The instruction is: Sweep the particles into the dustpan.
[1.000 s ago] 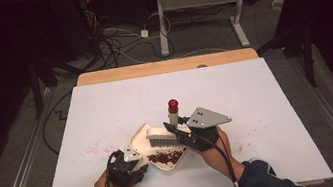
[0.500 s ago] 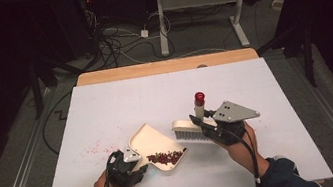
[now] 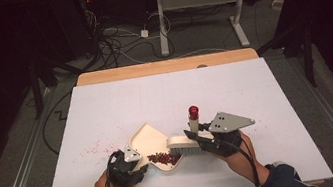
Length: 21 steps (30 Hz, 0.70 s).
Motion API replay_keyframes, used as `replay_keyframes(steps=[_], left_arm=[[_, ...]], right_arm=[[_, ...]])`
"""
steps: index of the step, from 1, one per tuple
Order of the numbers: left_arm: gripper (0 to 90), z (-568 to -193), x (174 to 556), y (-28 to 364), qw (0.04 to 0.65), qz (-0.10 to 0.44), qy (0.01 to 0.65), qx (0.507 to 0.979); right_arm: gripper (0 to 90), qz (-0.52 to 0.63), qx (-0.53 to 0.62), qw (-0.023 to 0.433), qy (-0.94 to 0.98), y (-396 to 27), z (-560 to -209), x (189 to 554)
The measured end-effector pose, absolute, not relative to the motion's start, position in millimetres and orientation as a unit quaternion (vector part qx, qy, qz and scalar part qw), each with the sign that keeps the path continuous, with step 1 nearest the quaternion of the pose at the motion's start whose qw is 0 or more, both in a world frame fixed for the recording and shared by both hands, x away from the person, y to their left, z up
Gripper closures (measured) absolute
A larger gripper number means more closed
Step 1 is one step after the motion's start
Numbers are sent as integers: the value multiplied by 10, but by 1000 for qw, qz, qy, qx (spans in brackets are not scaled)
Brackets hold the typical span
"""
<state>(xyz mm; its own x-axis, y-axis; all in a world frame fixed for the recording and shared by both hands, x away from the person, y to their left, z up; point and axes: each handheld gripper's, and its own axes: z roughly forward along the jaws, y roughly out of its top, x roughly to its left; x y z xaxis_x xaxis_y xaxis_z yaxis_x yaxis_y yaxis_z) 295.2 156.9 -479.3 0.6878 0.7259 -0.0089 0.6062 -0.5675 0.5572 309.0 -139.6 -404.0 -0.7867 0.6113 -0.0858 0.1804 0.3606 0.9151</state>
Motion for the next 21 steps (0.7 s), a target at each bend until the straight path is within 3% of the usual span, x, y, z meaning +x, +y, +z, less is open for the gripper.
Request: replay_keyframes(steps=[11,21], left_arm=[[636,-4789,2950,1570,270,111,379,878],[636,-4785,2949,1572,271,111,379,878]], right_arm=[[701,532,243,234,777,-1480,-3900,3062],[701,515,274,258,770,-1538,-4028,3252]])
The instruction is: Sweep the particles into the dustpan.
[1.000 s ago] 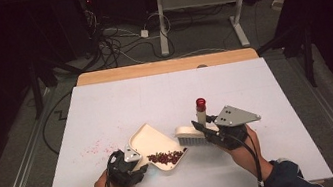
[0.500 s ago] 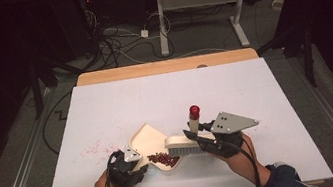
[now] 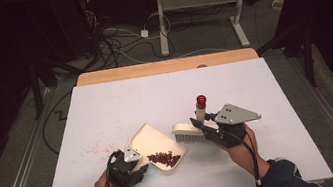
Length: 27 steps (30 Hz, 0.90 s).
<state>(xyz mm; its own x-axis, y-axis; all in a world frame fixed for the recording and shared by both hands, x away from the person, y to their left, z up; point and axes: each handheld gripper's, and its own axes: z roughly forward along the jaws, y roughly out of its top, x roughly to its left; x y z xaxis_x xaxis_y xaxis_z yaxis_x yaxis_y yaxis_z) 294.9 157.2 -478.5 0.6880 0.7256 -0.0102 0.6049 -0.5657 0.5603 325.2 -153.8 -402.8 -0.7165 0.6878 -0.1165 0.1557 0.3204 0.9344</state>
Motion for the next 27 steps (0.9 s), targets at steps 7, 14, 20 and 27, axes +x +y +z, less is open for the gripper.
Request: replay_keyframes(steps=[7,14,20,27], left_arm=[[638,-4797,2960,1569,271,109,384,876],[638,-4805,2960,1564,271,108,387,875],[638,-4810,2960,1563,274,105,392,872],[638,-4805,2954,1560,272,109,388,874]], right_arm=[[701,512,254,264,777,-1374,-4117,3199],[700,518,232,245,786,-1202,-4145,3050],[700,520,233,228,790,-1123,-4128,2977],[701,530,233,235,781,-1158,-4046,2964]])
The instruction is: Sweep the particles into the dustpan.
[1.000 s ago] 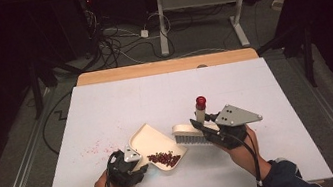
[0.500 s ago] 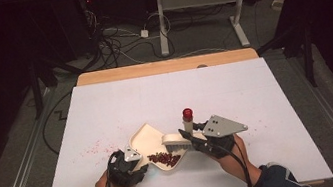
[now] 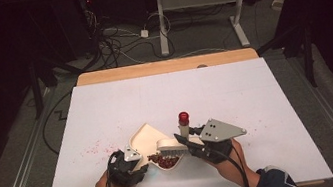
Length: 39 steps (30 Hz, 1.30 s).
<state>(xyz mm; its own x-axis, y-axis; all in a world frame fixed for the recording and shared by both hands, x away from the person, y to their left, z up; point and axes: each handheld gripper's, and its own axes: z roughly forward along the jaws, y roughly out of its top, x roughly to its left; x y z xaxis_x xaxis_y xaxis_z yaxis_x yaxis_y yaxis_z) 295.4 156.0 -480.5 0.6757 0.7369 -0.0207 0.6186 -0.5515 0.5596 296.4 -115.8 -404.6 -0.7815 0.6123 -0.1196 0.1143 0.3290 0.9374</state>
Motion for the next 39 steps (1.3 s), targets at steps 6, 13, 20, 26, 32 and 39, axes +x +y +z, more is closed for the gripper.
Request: replay_keyframes(steps=[6,13,20,26,32,39], left_arm=[[638,-4809,2963,1565,273,106,389,873],[638,-4799,2958,1566,277,108,390,871],[637,-4814,2957,1579,284,105,393,868],[637,-4816,2958,1579,282,105,395,868],[637,-4810,2953,1573,282,107,396,867],[637,-4811,2960,1578,285,108,396,866]], right_arm=[[701,534,230,249,775,-1132,-4018,3100],[700,543,239,259,763,-961,-4054,3476],[700,538,251,242,768,-777,-4188,3675],[699,542,238,233,771,-756,-4221,3518],[700,546,222,212,780,-764,-4203,3290],[700,545,210,200,787,-765,-4173,3144]])
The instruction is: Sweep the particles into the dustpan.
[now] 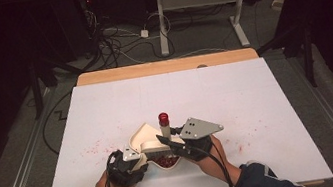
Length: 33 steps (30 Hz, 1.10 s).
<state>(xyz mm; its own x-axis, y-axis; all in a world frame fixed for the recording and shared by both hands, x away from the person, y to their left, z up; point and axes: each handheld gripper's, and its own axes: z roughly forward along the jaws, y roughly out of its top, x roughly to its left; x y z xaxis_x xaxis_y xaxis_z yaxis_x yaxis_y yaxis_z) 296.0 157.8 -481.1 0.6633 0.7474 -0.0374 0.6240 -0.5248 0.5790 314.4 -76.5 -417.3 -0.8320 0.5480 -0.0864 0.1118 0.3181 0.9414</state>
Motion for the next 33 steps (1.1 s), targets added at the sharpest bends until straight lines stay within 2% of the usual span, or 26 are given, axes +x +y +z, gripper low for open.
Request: replay_keyframes(steps=[9,16,21,33], left_arm=[[637,-4806,2958,1581,285,109,394,867],[637,-4802,2958,1582,284,110,394,867],[637,-4801,2962,1588,283,109,394,868],[637,-4794,2973,1593,281,109,391,870]], right_arm=[[700,548,211,207,782,-823,-4076,3118],[700,551,219,226,773,-1071,-3880,3171],[700,553,242,233,762,-1377,-3733,3236],[700,533,299,294,735,-2216,-3582,3318]])
